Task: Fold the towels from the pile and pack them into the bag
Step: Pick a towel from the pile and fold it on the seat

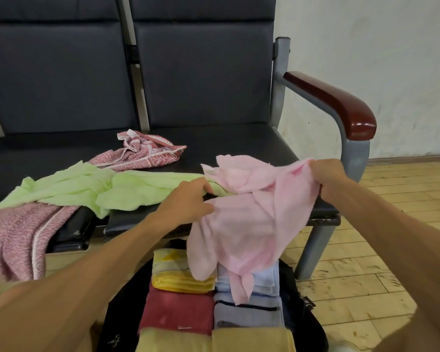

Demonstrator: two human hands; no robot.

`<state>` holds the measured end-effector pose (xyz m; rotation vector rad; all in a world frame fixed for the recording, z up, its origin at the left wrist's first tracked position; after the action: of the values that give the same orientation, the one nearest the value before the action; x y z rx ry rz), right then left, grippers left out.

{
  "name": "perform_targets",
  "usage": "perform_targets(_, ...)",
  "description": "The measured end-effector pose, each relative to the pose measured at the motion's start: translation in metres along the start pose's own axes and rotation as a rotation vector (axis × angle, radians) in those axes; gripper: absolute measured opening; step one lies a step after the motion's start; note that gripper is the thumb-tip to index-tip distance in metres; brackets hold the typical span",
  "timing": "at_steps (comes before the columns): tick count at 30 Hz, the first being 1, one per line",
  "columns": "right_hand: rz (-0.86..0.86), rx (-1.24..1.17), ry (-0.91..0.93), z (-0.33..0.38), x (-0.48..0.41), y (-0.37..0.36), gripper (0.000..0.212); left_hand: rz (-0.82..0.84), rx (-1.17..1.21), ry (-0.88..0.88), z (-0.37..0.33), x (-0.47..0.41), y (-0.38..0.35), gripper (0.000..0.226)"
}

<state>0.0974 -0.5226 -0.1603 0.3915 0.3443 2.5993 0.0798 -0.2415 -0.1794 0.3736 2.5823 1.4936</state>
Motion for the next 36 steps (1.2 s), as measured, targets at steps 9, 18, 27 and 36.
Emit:
perform_targets(9, 0.064, 0.507, 0.407, -0.007, 0.016, -0.016, 0.018, 0.003, -0.09, -0.16, -0.012, 0.005, -0.02, 0.027)
perform_targets(18, 0.319, 1.059, 0.737, -0.01, 0.041, -0.037, 0.015, -0.059, -0.046, -0.114, -0.024, -0.018, -0.041, 0.015)
perform_targets(27, 0.365, 1.078, 0.73, -0.02, 0.042, -0.044, 0.022, 0.037, 0.191, 0.002, -0.023, -0.003, -0.021, 0.013)
perform_targets(36, 0.306, 1.048, 0.618, -0.014, 0.043, -0.023, 0.033, 0.138, 0.535, 0.161, 0.004, 0.043, -0.001, 0.013)
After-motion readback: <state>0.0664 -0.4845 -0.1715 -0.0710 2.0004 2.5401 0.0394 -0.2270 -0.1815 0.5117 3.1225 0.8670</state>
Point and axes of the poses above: each hand's wrist, its own x-axis away from the middle knuckle, its own y-axis out of the back of the hand, z = x × y, the point moved 2 cm from there along -x, towards the middle knuckle, and after that the axes turned 2 degrees about z, right-handed, at the moved point
